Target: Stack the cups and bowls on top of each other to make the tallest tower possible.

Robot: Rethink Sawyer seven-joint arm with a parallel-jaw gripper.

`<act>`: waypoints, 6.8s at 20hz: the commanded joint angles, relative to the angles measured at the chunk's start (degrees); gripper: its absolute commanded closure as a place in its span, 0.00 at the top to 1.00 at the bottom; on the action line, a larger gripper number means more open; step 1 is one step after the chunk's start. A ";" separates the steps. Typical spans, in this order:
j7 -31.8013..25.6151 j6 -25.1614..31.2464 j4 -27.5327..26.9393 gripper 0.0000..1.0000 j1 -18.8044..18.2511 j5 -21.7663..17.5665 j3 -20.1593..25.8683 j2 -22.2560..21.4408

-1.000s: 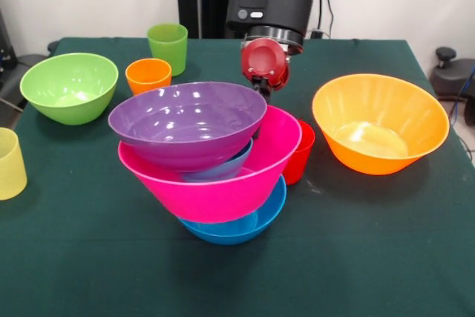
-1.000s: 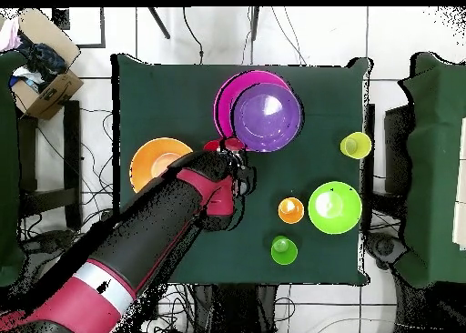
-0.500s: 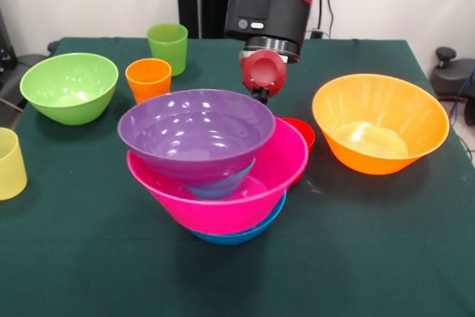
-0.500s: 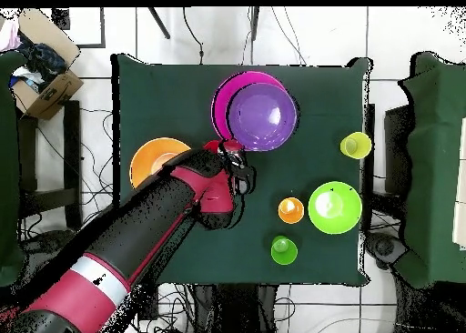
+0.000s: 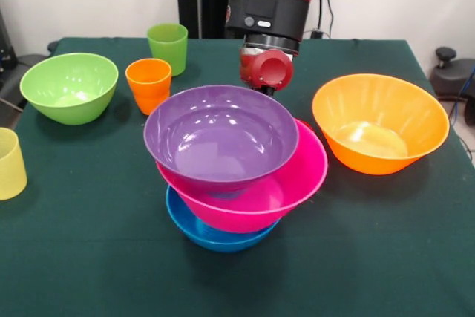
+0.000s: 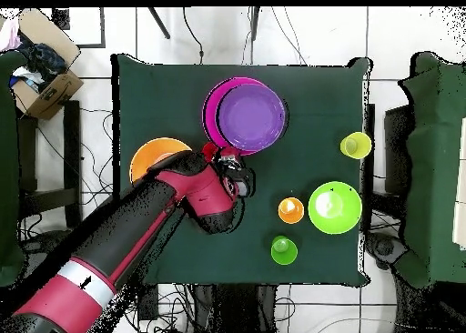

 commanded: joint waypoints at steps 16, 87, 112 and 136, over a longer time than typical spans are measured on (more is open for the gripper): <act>30.05 3.62 -7.39 0.00 3.10 -9.87 2.19 4.06; 14.48 0.44 -7.05 0.00 0.06 -2.00 8.88 0.54; 22.64 1.58 -7.66 0.00 2.70 -7.11 6.93 5.29; 20.20 1.35 -6.76 1.00 0.74 -3.63 8.17 3.72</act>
